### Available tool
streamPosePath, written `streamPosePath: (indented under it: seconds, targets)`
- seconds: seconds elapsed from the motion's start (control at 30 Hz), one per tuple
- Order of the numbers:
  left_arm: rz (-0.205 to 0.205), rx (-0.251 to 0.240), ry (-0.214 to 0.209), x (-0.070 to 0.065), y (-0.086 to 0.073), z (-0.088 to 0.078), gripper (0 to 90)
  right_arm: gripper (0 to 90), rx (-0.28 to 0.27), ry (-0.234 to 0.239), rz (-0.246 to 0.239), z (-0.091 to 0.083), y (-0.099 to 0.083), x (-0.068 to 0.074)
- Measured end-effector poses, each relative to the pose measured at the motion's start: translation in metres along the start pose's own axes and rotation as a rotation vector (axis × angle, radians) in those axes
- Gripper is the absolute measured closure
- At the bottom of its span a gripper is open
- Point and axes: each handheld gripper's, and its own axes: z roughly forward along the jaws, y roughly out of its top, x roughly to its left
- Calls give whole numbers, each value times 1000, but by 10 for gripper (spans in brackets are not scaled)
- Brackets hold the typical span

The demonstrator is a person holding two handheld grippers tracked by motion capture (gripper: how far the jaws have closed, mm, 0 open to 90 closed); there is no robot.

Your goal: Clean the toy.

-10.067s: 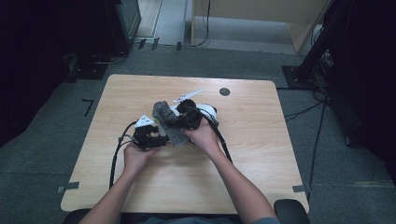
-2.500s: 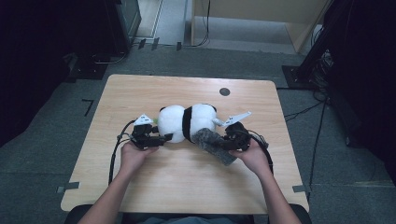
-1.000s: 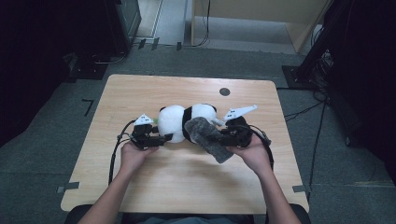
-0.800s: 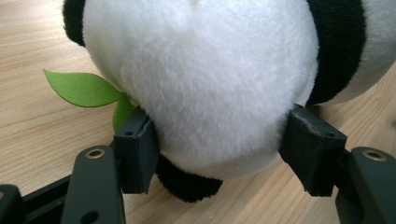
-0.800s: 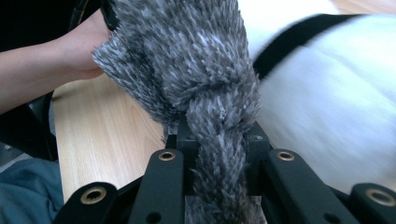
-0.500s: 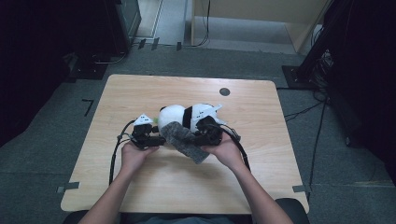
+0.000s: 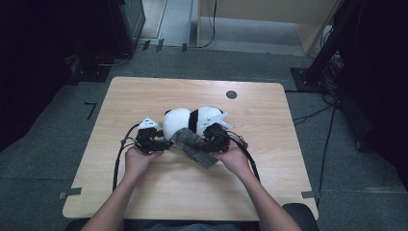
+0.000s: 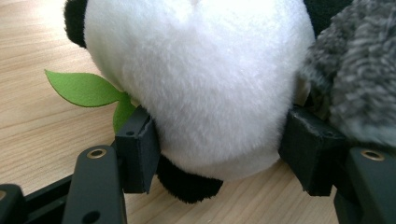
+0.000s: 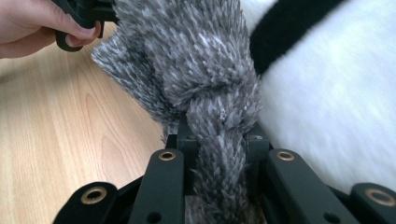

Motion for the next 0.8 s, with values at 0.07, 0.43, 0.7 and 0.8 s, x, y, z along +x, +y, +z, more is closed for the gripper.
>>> streamPosePath:
  seconds: [0.07, 0.43, 0.7, 0.8]
  targets:
    - [1, 1, 2, 0, 0, 0, 347, 757, -1, -4, 6, -4, -3, -1]
    - [15, 14, 2, 1, 1, -1, 356, 753, -9, -2, 37, -24, -15, -9]
    - [14, 13, 1, 1, 0, -1, 358, 748, -9, -21, 63, -42, -33, -19]
    - [18, 11, -1, 2, 0, 0, 360, 745, -12, -33, 79, -48, -39, -24]
